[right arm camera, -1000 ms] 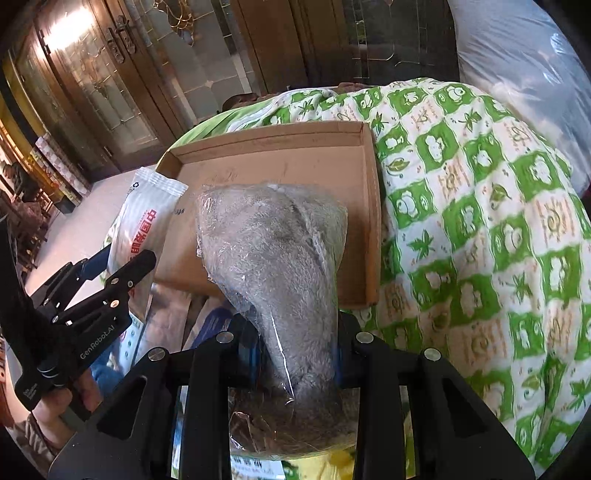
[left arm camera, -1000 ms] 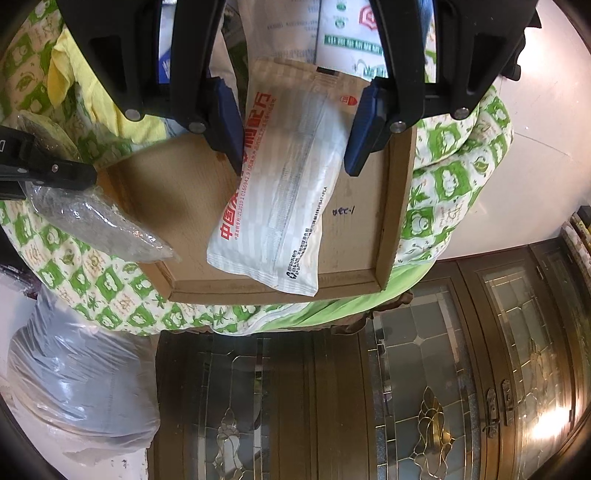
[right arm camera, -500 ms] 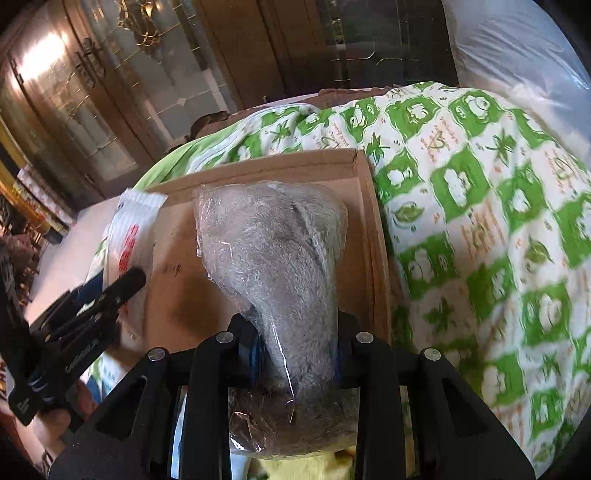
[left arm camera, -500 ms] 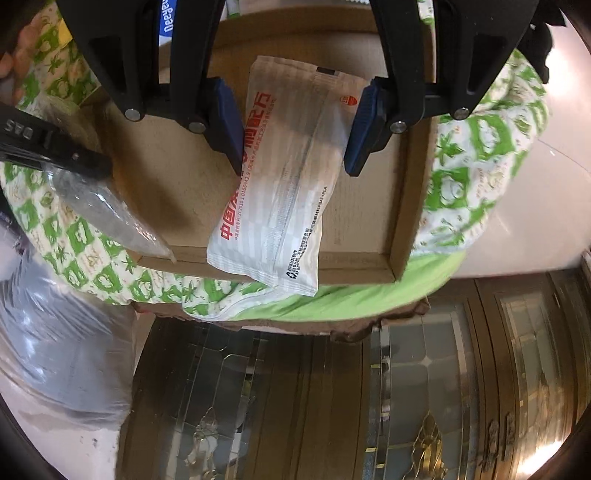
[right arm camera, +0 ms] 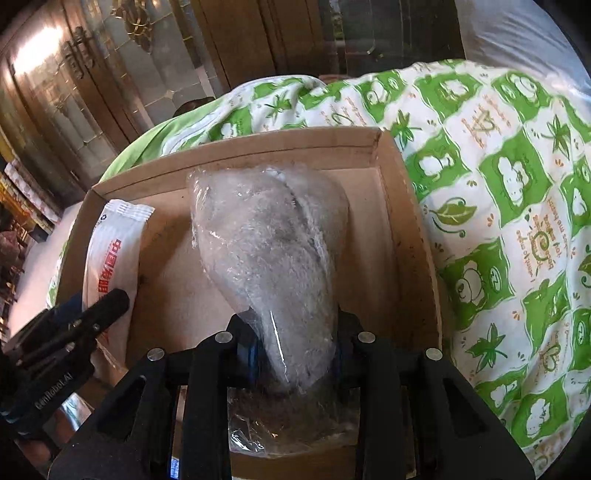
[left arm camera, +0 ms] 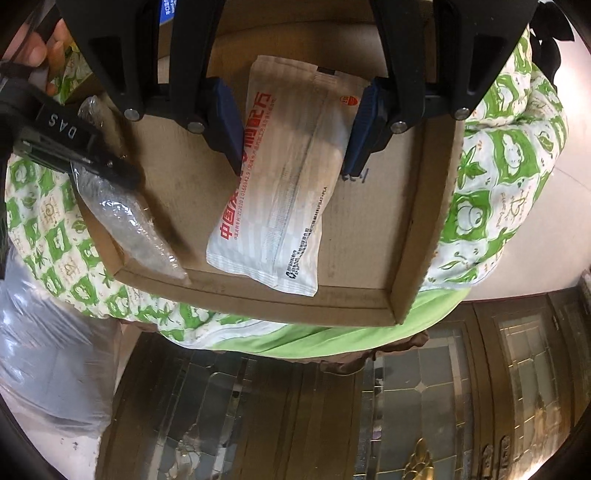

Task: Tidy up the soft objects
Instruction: 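Open left tool to drop the white packet while right tool releases the bag in the tray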

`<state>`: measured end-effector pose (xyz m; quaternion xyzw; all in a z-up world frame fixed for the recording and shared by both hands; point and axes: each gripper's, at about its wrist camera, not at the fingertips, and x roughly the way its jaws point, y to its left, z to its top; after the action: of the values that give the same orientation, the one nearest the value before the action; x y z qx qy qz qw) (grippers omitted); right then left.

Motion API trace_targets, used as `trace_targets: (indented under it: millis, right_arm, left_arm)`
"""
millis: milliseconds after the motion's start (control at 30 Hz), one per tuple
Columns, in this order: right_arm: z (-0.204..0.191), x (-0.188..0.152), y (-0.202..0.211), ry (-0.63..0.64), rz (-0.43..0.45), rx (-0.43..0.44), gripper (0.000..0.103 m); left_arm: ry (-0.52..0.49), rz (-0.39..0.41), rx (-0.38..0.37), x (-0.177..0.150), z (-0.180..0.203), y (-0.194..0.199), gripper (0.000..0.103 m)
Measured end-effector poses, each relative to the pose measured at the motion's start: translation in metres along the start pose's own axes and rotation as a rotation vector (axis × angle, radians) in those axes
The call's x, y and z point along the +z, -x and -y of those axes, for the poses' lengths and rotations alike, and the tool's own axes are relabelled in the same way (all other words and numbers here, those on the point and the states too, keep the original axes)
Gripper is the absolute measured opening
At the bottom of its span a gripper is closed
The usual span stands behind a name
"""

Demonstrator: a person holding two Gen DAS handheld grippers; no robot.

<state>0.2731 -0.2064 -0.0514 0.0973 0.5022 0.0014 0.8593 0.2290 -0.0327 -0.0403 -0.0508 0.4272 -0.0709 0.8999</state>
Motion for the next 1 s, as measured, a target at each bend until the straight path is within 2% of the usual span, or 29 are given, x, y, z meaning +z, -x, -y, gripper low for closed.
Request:
trace_targets:
  millis: [67,133,233,400,500,700,1000]
  right_arm:
    - [-0.004,0.001,0.000,0.018,0.004,-0.002,0.038]
    - [-0.007,0.002,0.000,0.023,0.010,0.009,0.047]
    - [-0.007,-0.005,0.007,0.044,0.039,-0.015,0.061]
    - [-0.003,-0.007,0.022,0.056,0.069,0.004,0.061]
    - [-0.002,-0.008,0.029,0.058,0.083,0.030,0.073]
    - [0.003,-0.010,0.044,0.053,0.093,0.058,0.073]
    - [0.020,-0.041,0.071,-0.017,0.029,0.106,0.073]
  left_arm:
    - [0.017,0.004,0.004,0.000,-0.002,0.001,0.064]
    - [0.026,0.013,-0.013,-0.001,-0.003,0.003,0.076]
    - [0.027,0.036,-0.017,-0.003,-0.002,0.008,0.077]
    - [-0.001,0.041,-0.005,-0.003,0.001,0.010,0.077]
    - [0.000,0.049,-0.009,-0.003,-0.001,0.014,0.077]
    - [0.036,0.076,-0.034,-0.006,-0.011,0.035,0.077]
    - [0.030,0.036,0.004,-0.035,-0.014,0.060,0.077]
